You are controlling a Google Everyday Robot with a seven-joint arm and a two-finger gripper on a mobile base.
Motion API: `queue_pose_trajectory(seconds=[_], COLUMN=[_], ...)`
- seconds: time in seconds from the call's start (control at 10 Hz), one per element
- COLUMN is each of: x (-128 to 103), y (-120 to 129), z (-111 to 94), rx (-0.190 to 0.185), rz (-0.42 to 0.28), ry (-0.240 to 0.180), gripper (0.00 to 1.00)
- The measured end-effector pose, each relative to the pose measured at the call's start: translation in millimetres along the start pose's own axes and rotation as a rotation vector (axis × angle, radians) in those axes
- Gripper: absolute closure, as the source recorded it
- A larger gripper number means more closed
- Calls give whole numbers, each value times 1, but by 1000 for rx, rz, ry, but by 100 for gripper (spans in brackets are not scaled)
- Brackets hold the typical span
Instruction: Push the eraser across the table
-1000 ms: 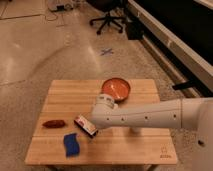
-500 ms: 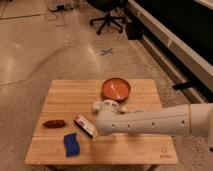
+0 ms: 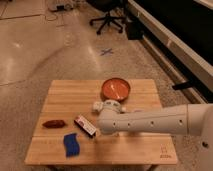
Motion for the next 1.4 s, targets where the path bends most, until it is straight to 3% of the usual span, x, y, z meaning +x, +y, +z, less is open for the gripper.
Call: queue_pose_trajectory(seconds=[0.4, 1.0, 1.4], x=[12, 29, 38], y=[-3, -27, -41], z=[7, 1, 8], rx=[-24, -20, -21], rz=[-4, -36, -65], ry=[1, 14, 4], gripper=[20, 20, 20])
